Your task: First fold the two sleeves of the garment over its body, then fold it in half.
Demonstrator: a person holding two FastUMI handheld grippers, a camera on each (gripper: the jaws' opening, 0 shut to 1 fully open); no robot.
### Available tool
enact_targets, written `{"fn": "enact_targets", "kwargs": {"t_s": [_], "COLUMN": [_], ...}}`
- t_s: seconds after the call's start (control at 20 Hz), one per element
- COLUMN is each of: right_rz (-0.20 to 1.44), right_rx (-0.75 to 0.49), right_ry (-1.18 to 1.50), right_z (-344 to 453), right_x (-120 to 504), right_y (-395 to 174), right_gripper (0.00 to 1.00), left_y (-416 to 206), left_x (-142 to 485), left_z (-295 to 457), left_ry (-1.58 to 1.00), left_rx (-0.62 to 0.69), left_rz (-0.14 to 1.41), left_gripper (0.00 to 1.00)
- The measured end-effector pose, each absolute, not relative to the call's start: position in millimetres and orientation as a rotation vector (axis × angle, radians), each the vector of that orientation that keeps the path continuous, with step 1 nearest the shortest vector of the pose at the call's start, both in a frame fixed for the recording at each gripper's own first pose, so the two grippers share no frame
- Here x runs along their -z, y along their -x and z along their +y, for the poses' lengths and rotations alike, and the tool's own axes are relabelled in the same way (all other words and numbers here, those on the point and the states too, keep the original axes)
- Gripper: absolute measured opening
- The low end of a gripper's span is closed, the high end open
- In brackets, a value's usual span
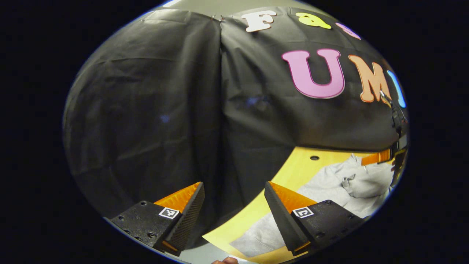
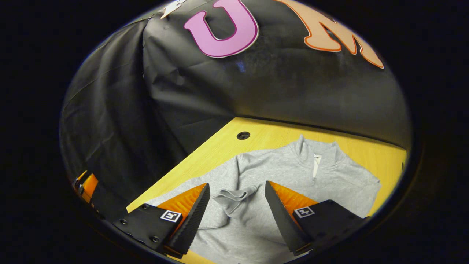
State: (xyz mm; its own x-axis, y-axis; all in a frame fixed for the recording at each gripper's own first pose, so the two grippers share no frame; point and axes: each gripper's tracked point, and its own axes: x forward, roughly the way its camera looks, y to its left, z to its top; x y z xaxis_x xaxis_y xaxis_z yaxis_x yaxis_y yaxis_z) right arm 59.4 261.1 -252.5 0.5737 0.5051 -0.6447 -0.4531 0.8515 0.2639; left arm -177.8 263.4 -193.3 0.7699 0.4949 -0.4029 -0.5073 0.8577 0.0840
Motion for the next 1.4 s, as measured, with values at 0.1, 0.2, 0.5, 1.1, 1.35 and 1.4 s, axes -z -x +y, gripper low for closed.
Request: {"fn": "enact_targets", "kwargs": {"t_s": [0.1,0.2,0.5,1.1,1.35,1.4], "right_rz": [0.745,0.709,0.644,0.654,0.656,0.655], "right_rx": [-0.547,-0.526,-0.457,-0.392,-0.385,-0.383], "right_ry": [-0.054,-0.037,0.064,0.023,0.023,0.024], "right_z": [245,227,166,123,118,117], "right_x": [241,230,212,202,203,203], "right_y": [-61,-62,-53,-46,-43,-42], "right_gripper": [0.95,0.95,0.96,0.96,0.92,0.96], "left_y": [184,191,212,226,217,215], "left_x": [225,254,326,369,369,371], "left_z": [252,245,229,225,223,220], "left_ry": [0.066,0.093,0.164,0.261,0.283,0.290], "left_rx": [-0.510,-0.501,-0.456,-0.450,-0.426,-0.438], "left_rz": [0.503,0.576,0.764,0.908,0.940,0.946], "left_gripper": [0.99,0.96,0.98,0.99,0.67,0.47]}}
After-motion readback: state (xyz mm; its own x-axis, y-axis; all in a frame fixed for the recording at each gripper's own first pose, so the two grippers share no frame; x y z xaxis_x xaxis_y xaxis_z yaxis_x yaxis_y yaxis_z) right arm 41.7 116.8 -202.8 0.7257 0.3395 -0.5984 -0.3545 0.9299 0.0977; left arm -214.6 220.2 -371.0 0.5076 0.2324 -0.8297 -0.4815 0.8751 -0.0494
